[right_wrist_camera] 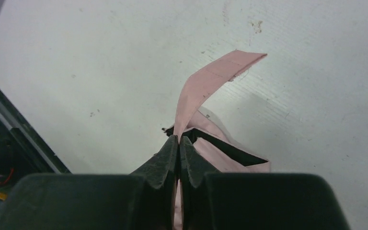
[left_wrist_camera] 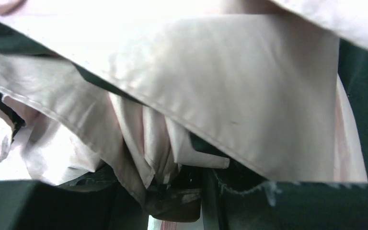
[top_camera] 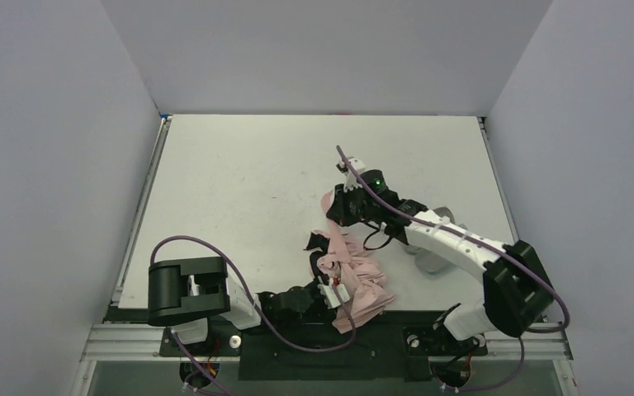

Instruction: Put away the umbrella

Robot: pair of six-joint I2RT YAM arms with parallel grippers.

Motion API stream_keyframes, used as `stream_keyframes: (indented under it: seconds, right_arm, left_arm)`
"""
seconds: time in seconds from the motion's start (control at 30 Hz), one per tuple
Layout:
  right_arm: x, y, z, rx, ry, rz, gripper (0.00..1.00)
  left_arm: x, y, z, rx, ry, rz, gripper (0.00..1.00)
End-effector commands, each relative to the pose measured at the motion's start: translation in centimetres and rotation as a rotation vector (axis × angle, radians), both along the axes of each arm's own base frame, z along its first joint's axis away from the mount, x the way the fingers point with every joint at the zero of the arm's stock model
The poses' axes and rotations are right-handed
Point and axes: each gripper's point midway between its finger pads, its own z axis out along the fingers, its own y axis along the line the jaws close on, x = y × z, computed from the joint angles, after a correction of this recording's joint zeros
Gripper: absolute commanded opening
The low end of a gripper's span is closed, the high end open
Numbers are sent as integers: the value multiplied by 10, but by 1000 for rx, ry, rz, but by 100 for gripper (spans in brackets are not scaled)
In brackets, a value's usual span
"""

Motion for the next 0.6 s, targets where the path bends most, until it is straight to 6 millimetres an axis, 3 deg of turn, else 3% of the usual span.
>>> stream_keyframes:
  seconds: [0.0, 0.03, 0.07, 0.1, 0.23, 0.37, 0.47, 0.53, 0.57]
  right_arm:
    - [27, 8, -43, -71, 32, -28, 0]
    - [26, 4, -66, -107, 71, -39, 0]
    - [27, 4, -74, -108, 82, -52, 0]
    - [21, -2, -95, -139, 122, -62, 0]
    - [2, -8, -126, -144, 188, -70, 0]
    - [-21, -18, -143, -162, 227, -77, 0]
    - [-32, -22, -151, -154, 239, -77, 0]
    - [-33, -22, -151, -145, 237, -76, 0]
    - [-33, -21, -150, -141, 238, -75, 0]
  left_arm:
    - [-8, 4, -1, 7, -34, -14, 0]
    - [-9, 7, -2, 8, -34, -13, 0]
    - [-9, 8, -1, 5, -36, -6, 0]
    - [-8, 11, -1, 0, -31, 3, 0]
    - [-5, 18, -2, -11, -17, 50, 0]
    - [1, 21, 1, -33, 13, 114, 1]
    - [4, 22, 4, -57, 49, 157, 16]
    - [5, 20, 5, -69, 94, 183, 53]
    - [6, 20, 1, -40, 120, 191, 61]
